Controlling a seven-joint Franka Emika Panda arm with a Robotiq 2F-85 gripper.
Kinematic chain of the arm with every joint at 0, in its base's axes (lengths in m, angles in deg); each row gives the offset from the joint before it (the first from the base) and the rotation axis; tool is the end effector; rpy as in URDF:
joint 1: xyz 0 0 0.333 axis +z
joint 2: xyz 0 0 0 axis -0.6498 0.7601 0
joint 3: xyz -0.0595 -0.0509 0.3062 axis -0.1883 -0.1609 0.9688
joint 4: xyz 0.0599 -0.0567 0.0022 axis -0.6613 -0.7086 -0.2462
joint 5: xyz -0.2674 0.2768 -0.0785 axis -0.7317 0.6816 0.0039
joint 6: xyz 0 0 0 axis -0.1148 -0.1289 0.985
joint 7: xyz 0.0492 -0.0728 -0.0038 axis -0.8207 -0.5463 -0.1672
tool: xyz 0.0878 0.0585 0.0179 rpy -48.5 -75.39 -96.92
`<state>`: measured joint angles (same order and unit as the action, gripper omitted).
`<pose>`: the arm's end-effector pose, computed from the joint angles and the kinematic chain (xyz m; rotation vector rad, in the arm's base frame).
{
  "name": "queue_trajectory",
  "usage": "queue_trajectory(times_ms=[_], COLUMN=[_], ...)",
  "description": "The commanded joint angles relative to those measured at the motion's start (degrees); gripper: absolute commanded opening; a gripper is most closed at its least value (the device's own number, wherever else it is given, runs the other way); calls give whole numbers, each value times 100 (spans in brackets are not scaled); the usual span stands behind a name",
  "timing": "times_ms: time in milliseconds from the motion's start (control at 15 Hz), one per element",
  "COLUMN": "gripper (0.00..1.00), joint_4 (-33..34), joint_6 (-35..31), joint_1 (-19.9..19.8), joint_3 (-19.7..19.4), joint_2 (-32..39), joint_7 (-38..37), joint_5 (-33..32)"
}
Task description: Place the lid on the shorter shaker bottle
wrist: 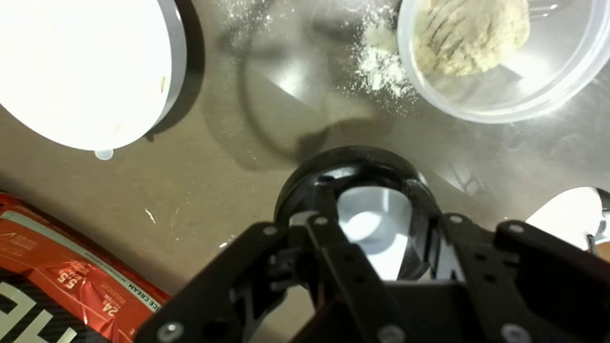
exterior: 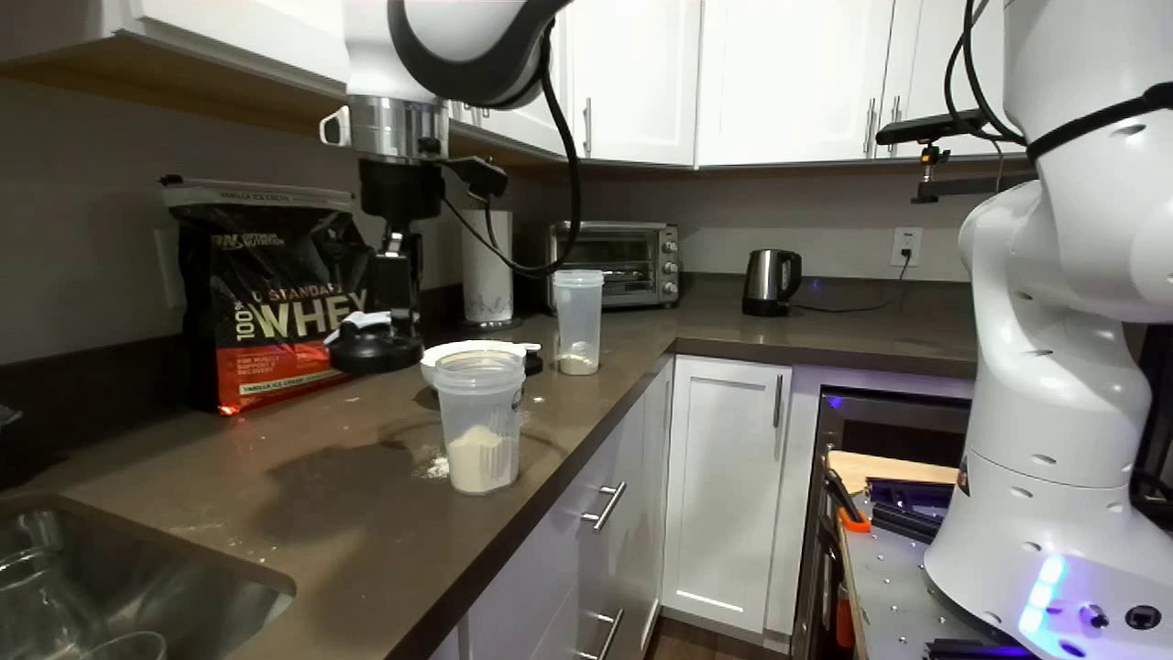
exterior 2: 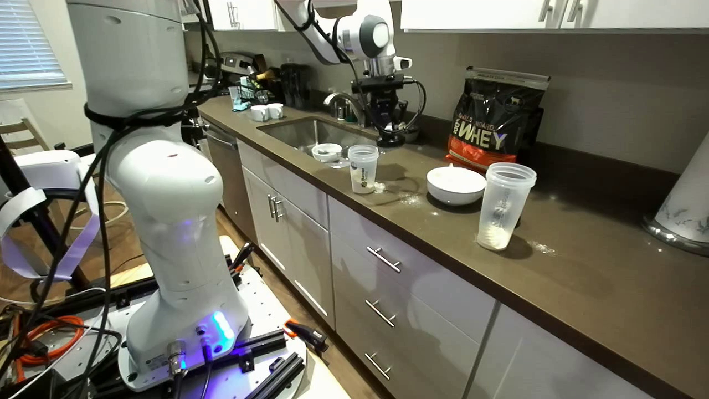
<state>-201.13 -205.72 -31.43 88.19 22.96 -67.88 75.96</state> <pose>0.5850 0.1345 0.4079 2.8869 0.8457 0.1927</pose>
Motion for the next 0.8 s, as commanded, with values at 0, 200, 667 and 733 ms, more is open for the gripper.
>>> queue_trajectory(times_ms=[0,200,667,733], gripper=[14,14,14,14], joint_4=[-461,-704,-1158,-1221], joint_6=[-126,-152,-68,-22], joint_1=[-116,-96,-64,-56], joint_3=[131,166,154,142], joint_2=[-477,-776,-1440,-1520], joint_7=[238,252,585,663], joint_5=[97,79,342,403])
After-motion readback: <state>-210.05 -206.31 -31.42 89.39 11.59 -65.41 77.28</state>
